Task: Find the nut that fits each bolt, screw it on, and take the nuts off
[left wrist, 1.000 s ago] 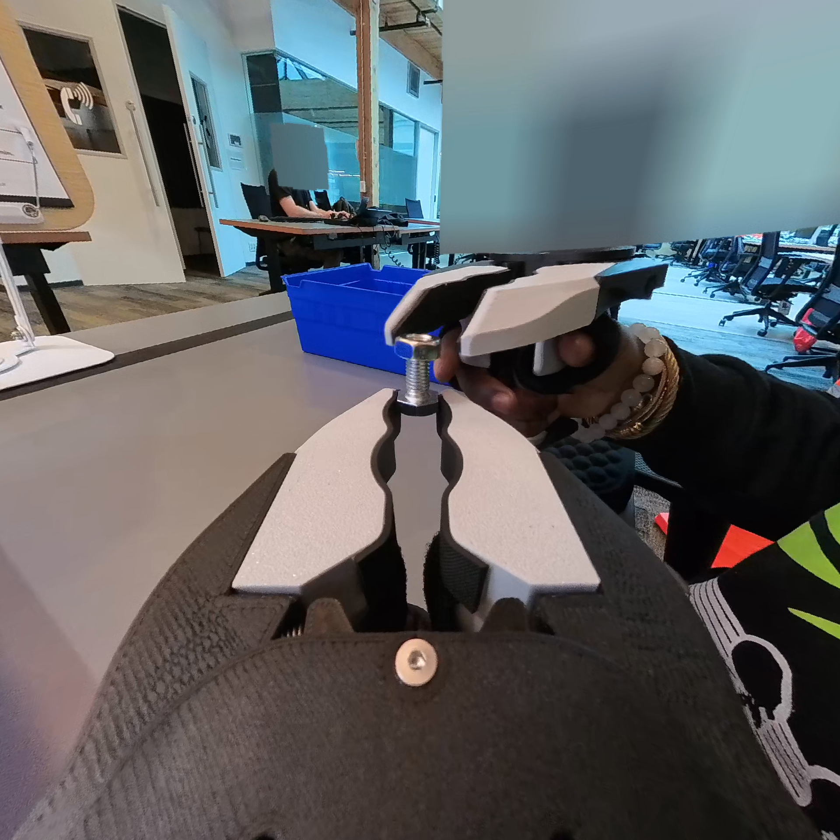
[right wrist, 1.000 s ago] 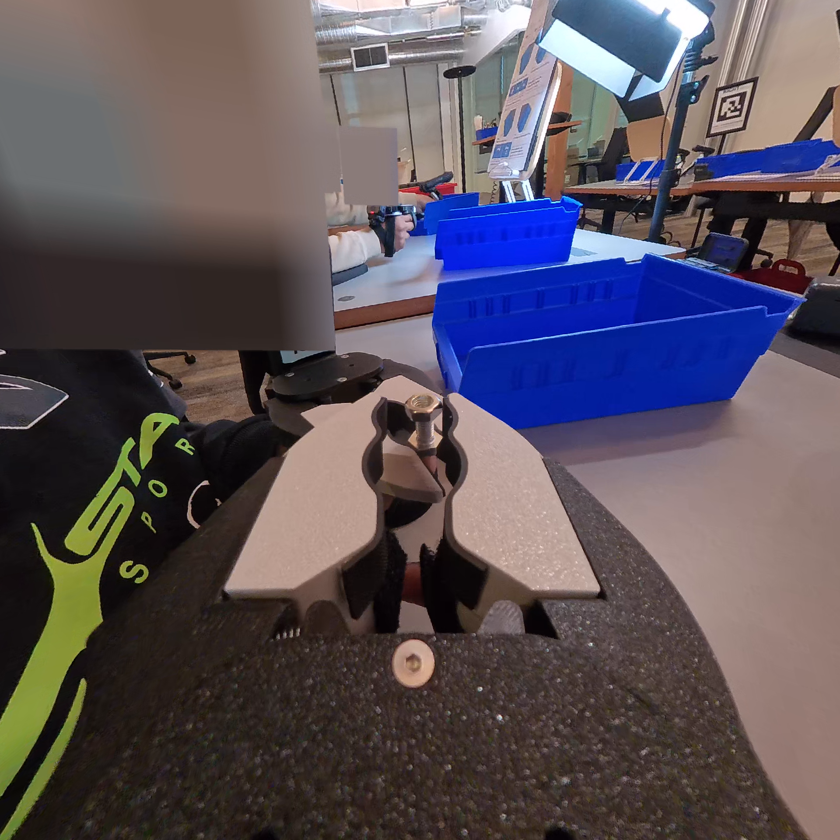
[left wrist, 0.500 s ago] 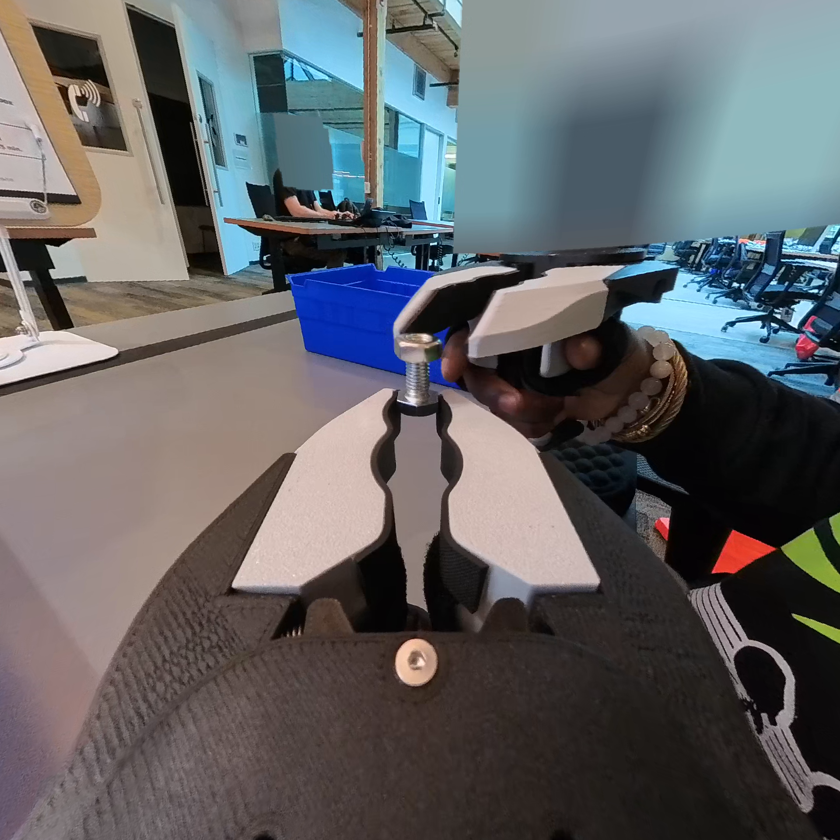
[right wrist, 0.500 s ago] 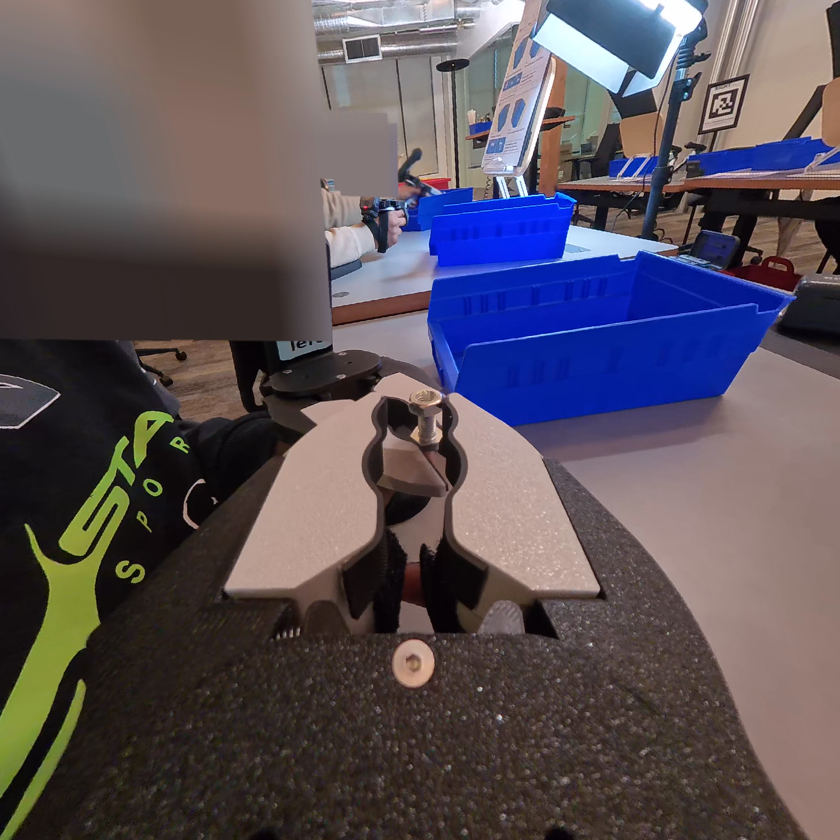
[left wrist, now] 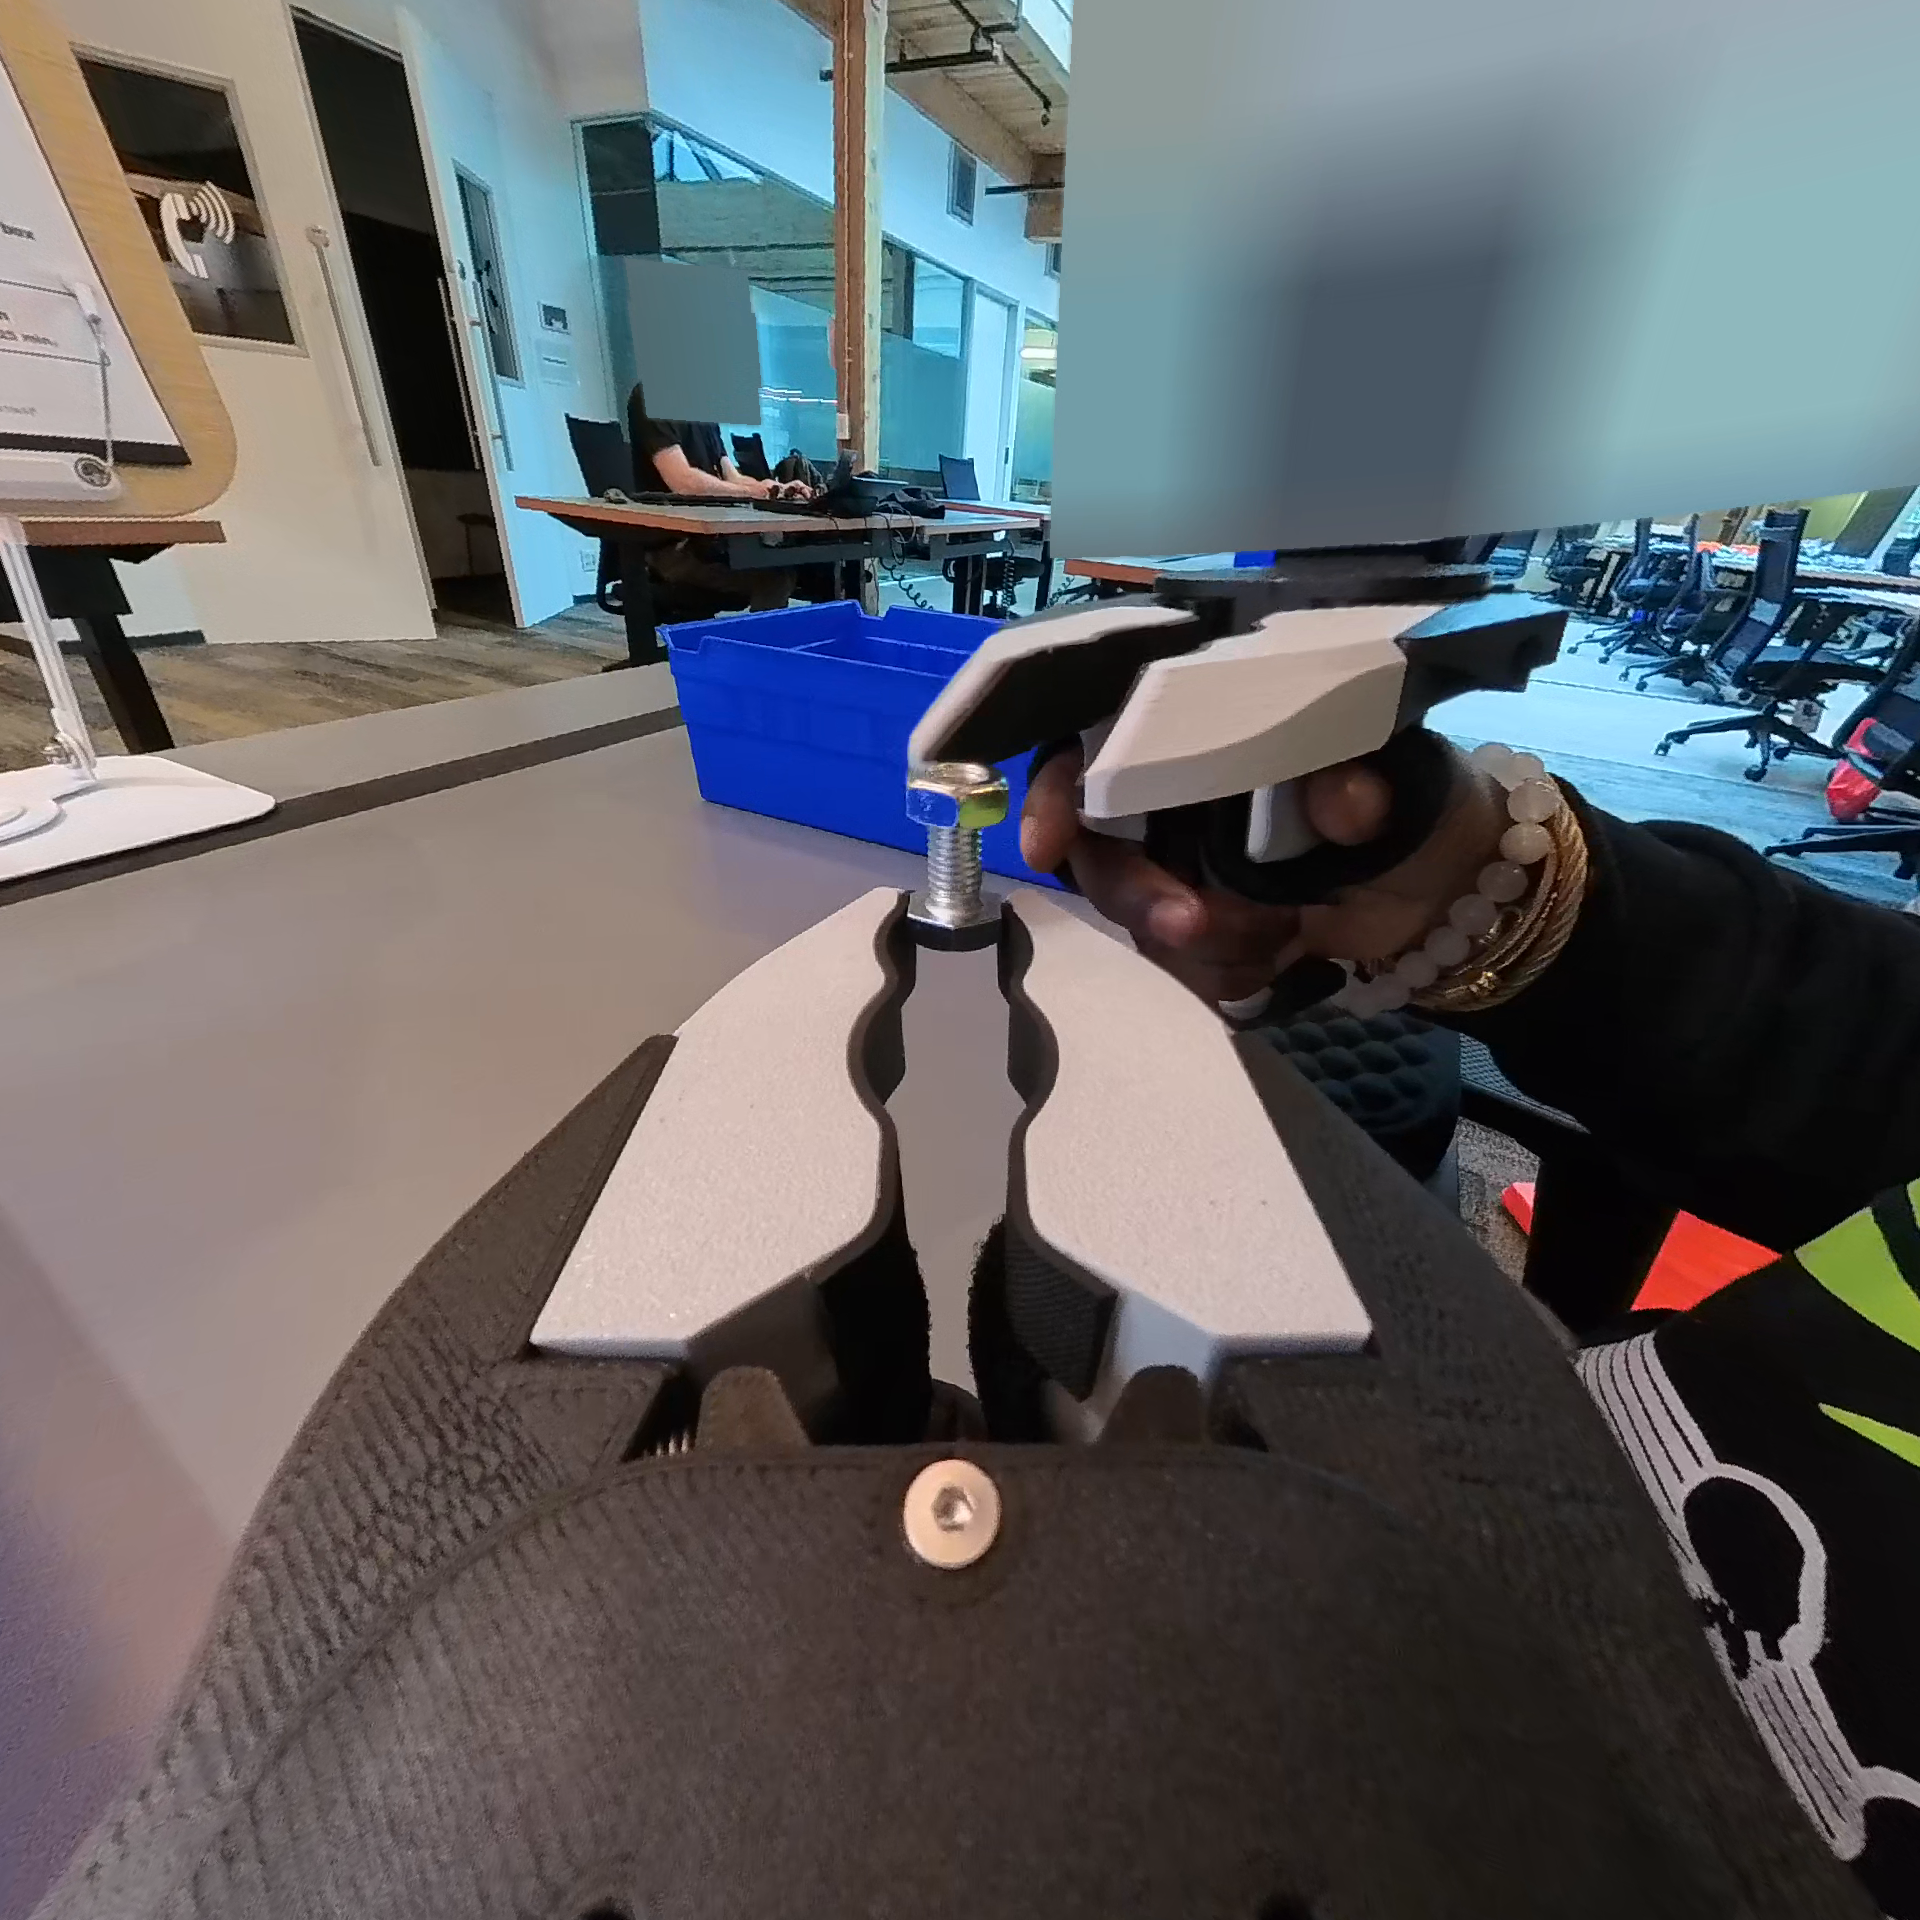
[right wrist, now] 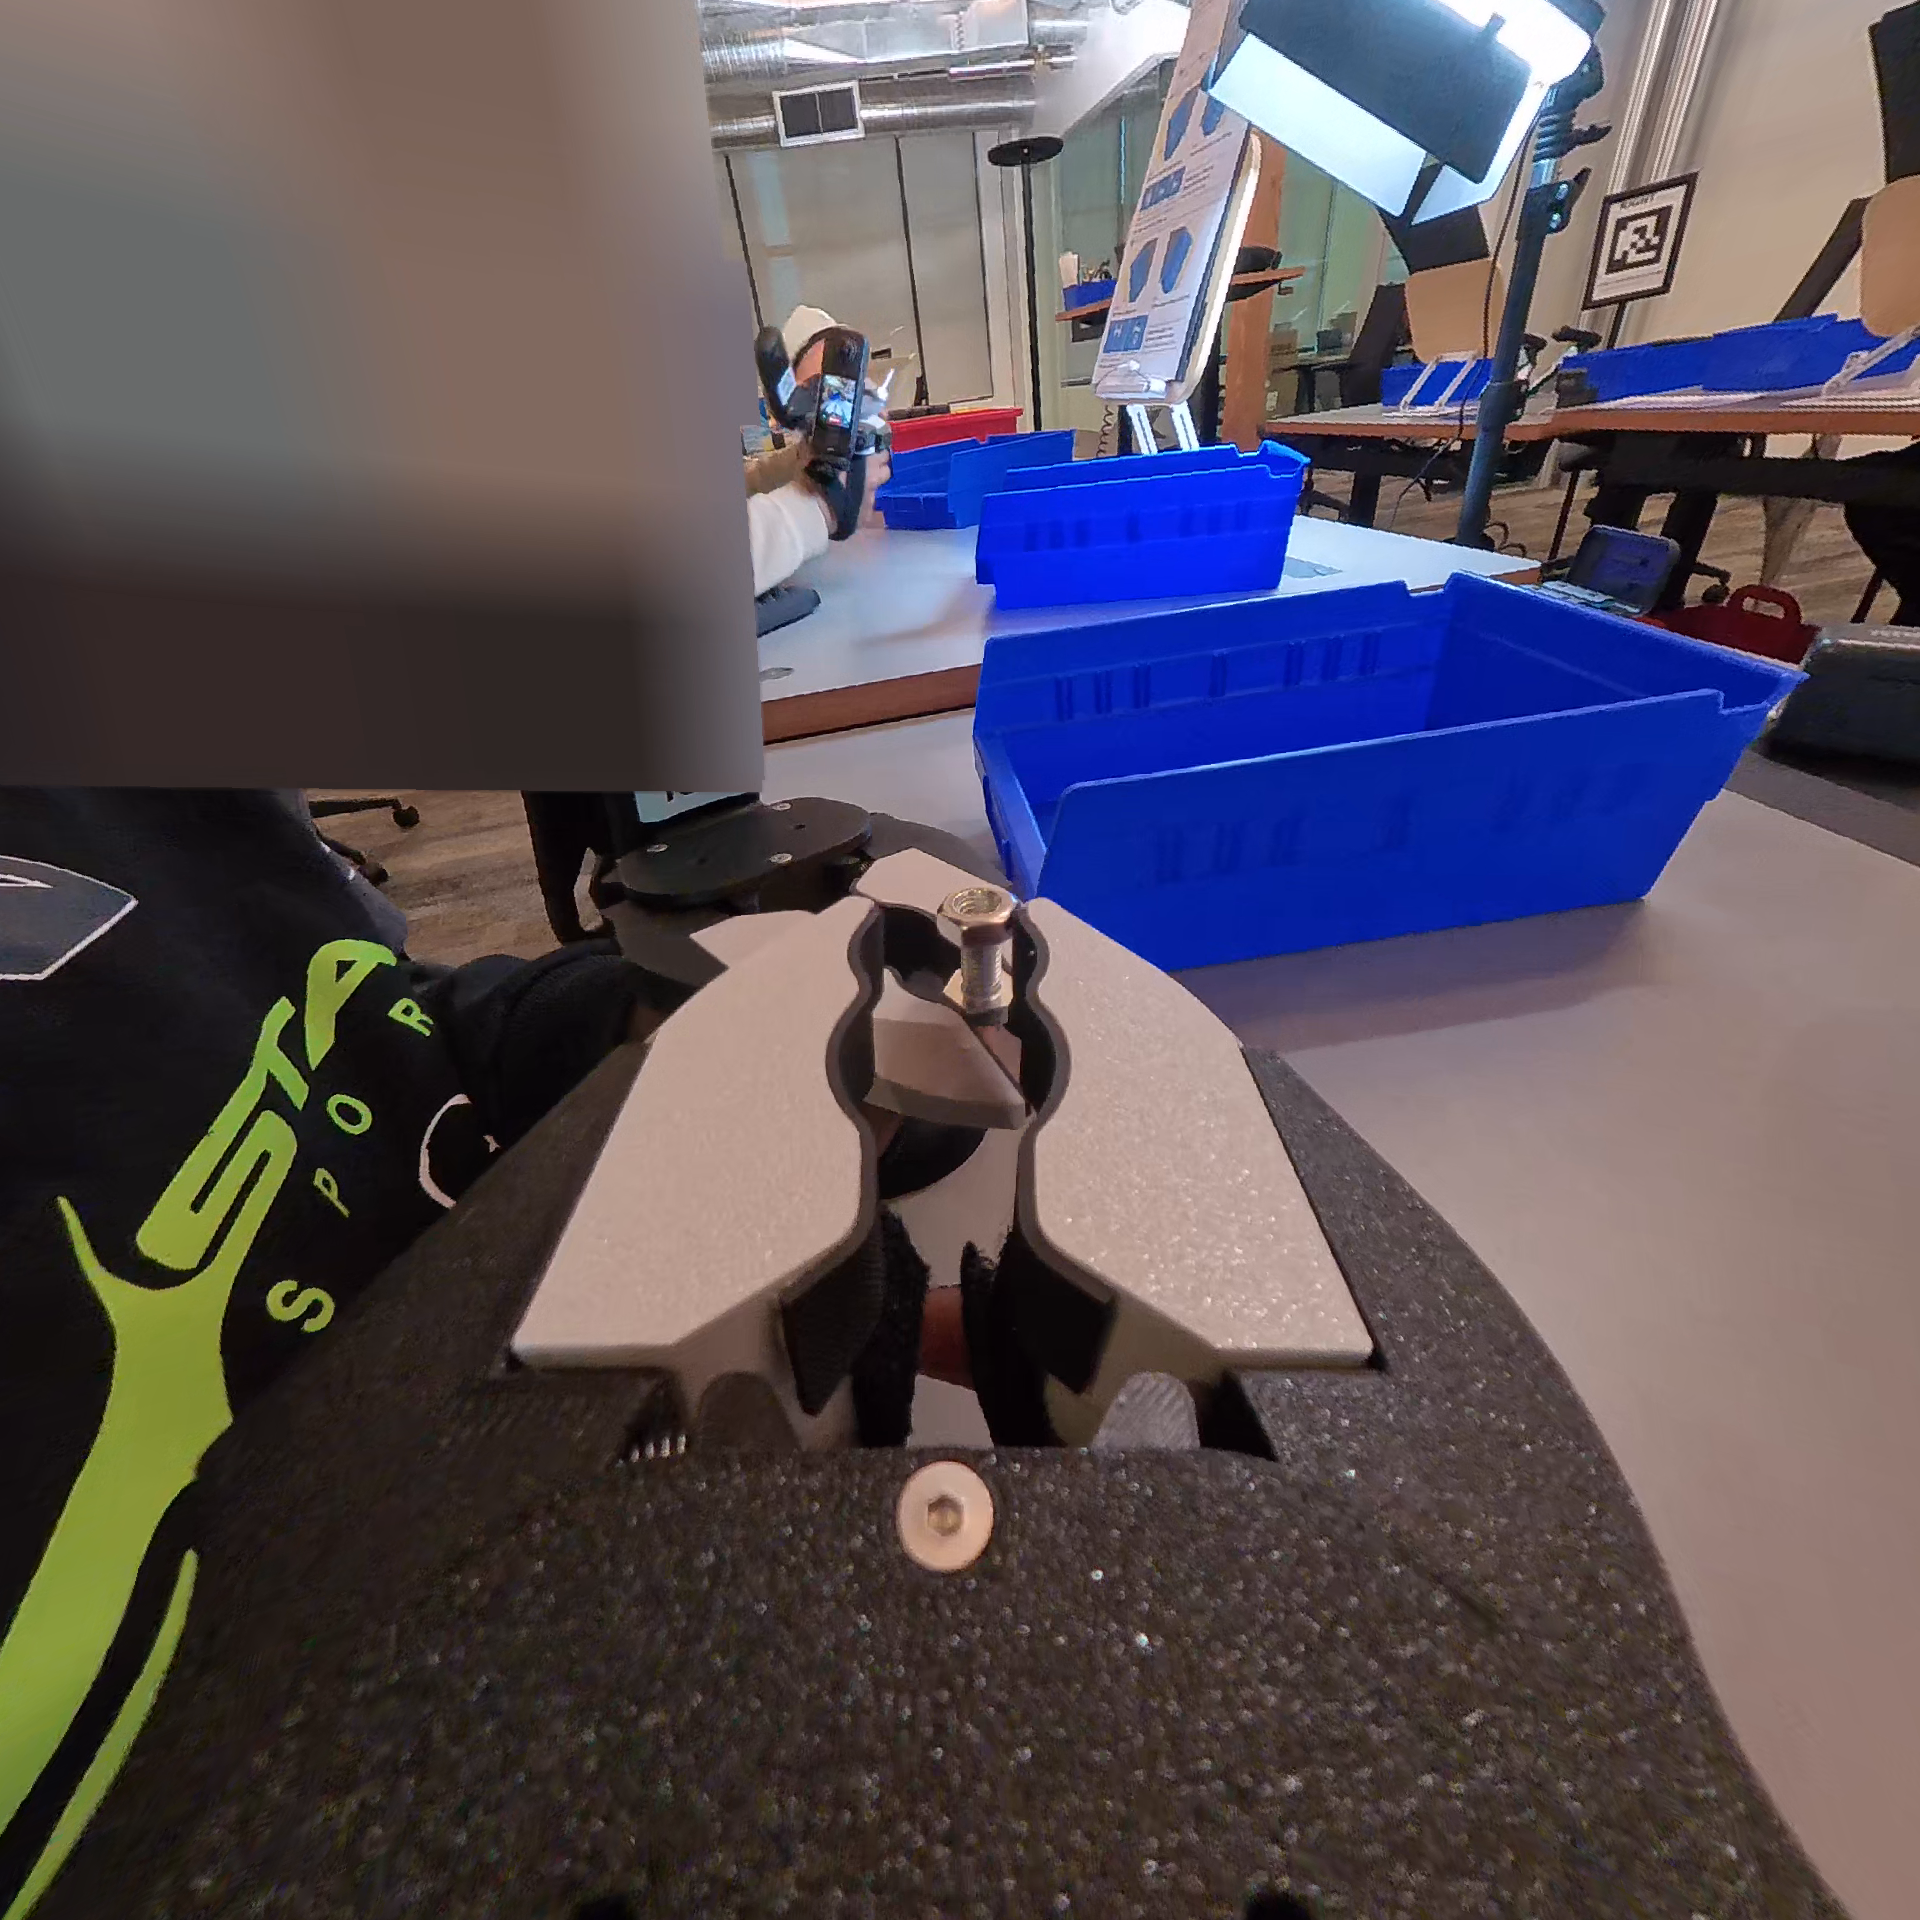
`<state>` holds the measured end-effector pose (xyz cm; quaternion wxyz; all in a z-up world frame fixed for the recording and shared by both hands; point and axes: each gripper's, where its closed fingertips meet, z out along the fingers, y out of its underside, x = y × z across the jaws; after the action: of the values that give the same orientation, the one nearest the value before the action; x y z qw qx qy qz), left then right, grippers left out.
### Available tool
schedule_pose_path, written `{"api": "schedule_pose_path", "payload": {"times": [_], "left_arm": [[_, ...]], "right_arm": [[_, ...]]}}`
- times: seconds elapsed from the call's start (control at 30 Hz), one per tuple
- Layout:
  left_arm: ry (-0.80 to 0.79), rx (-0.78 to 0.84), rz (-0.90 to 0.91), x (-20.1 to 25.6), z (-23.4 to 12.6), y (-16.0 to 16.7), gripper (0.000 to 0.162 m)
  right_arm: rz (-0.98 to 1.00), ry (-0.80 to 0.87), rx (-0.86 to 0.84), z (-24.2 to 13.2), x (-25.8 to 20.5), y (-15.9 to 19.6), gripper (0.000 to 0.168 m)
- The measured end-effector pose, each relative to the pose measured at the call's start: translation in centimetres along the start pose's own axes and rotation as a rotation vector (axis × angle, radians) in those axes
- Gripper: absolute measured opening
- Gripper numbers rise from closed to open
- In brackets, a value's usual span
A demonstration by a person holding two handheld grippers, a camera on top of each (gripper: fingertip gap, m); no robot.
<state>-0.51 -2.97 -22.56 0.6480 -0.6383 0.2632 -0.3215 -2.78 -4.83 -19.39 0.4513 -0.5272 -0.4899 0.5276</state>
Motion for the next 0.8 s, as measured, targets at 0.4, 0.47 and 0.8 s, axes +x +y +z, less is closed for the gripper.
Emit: {"api": "schedule_pose_path", "payload": {"times": [0.4, 0.47, 0.8], "left_arm": [[0.0, -0.003, 0.0, -0.01, 0.02, 0.04, 0.015], [-0.001, -0.002, -0.001, -0.02, 0.01, 0.04, 0.015], [0.003, -0.01, 0.003, 0.06, 0.08, 0.15, 0.015]], "right_arm": [[-0.01, -0.007, 0.001, 0.49, -0.01, -0.05, 0.028], [-0.009, -0.001, 0.004, 0.22, -0.03, -0.04, 0.026], [-0.008, 0.003, 0.005, 0.41, 0.13, 0.02, 0.031]]}}
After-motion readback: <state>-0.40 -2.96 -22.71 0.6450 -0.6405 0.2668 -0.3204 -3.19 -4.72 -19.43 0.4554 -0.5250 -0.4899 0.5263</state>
